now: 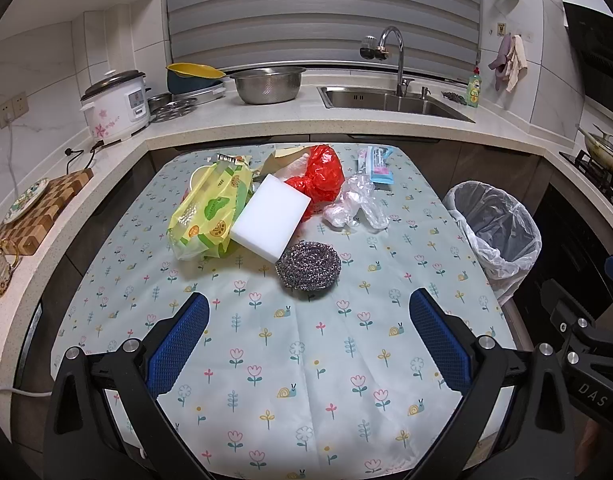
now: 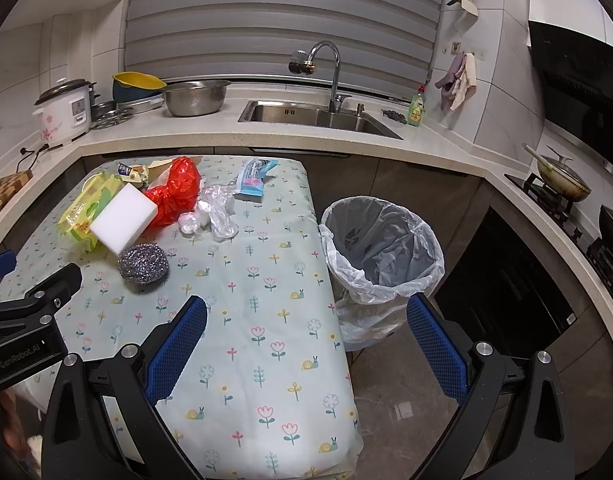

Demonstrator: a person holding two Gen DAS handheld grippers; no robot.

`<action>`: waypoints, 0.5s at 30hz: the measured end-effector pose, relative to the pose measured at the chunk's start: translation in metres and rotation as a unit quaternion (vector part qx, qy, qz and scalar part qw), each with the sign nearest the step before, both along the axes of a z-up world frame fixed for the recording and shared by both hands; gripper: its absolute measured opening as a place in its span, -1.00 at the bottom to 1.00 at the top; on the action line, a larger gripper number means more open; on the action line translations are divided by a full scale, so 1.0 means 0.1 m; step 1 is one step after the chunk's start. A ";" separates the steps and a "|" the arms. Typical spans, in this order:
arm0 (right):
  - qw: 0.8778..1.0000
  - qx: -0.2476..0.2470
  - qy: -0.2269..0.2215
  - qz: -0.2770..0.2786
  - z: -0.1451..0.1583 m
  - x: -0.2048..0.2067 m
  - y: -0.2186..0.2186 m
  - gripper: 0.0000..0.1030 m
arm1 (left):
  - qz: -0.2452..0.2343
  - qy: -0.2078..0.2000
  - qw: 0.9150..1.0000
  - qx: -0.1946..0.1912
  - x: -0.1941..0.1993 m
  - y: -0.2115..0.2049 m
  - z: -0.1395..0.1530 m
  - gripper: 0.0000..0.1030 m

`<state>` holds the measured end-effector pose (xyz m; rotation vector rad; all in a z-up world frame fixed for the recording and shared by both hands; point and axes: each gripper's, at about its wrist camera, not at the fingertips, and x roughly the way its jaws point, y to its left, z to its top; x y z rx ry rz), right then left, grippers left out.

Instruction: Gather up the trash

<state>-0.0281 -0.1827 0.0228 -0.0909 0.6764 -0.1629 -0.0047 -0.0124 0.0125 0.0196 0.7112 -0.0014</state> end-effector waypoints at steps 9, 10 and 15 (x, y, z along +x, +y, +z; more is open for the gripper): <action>1.000 -0.001 0.001 0.000 0.00 0.00 0.01 0.87 | 0.000 -0.001 1.000 -0.002 0.01 0.06 -0.02 0.86; 1.000 -0.001 0.001 0.000 0.00 0.00 0.01 0.87 | 0.000 0.000 1.000 -0.001 0.01 0.05 -0.01 0.86; 1.000 0.002 0.003 0.000 -0.03 0.00 0.02 0.87 | -0.003 -0.001 1.000 -0.003 0.07 0.12 -0.03 0.86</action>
